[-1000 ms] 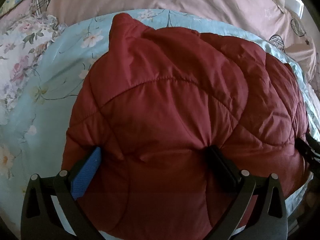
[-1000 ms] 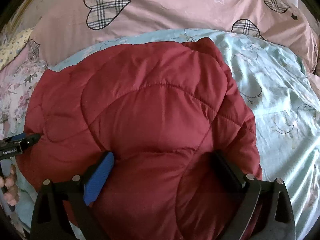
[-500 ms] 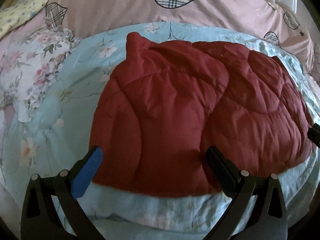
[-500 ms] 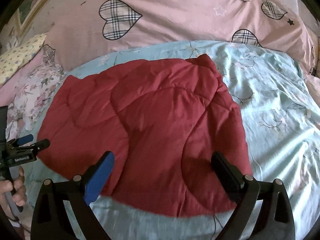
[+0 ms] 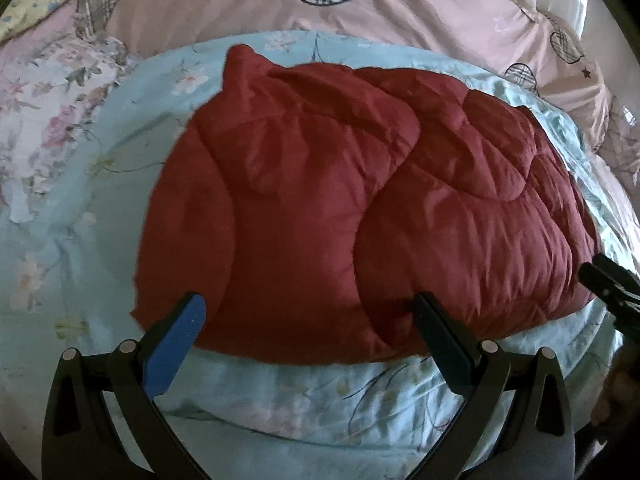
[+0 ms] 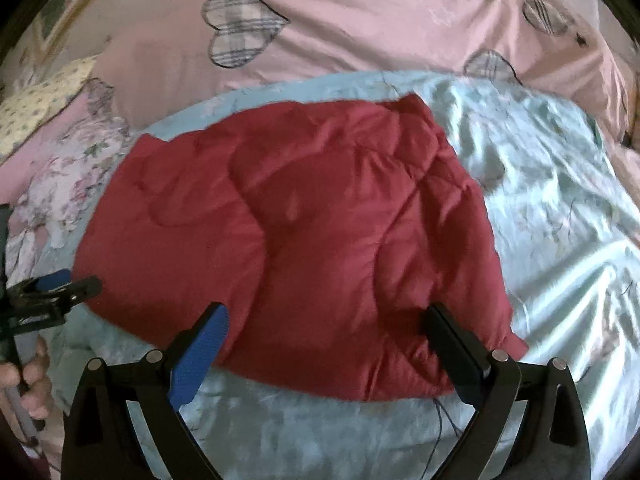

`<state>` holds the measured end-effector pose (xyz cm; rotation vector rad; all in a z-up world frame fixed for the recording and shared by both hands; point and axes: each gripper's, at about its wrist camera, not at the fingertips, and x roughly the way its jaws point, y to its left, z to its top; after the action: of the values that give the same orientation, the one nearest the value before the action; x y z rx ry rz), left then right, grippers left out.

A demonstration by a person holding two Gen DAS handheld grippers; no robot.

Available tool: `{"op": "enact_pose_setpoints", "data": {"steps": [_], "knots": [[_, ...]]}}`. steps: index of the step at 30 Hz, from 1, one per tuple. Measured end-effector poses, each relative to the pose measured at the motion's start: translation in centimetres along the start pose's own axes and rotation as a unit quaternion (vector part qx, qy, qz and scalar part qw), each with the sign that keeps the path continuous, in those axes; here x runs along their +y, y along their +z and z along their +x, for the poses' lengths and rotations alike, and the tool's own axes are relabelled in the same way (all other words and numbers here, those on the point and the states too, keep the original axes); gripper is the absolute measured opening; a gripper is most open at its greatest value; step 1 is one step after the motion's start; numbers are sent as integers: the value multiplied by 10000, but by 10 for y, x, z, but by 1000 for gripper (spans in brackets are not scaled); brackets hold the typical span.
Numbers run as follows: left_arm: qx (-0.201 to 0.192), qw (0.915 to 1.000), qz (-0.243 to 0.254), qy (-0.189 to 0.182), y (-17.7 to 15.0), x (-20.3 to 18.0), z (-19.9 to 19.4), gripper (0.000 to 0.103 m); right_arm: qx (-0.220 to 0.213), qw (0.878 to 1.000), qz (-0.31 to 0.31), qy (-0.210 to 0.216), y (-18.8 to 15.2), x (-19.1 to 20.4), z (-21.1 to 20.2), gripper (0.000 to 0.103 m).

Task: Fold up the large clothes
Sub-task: 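Withdraw both open grippers from the folded coat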

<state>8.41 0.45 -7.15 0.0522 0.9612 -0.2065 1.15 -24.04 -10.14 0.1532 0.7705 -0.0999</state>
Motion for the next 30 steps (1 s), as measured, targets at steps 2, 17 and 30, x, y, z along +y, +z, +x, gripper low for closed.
{"op": "enact_pose_setpoints", "data": {"steps": [2, 17, 30], "knots": [[65, 10000, -19, -18, 2, -1, 9, 103, 12, 10000, -11, -95, 1, -1, 6, 98], [57, 9996, 115, 233, 16, 0, 35, 103, -27, 9988, 230, -428, -10, 1, 24, 99], [9, 9994, 229, 273, -11, 2, -4, 103, -226, 9994, -46, 246, -13, 11, -34, 99]]}}
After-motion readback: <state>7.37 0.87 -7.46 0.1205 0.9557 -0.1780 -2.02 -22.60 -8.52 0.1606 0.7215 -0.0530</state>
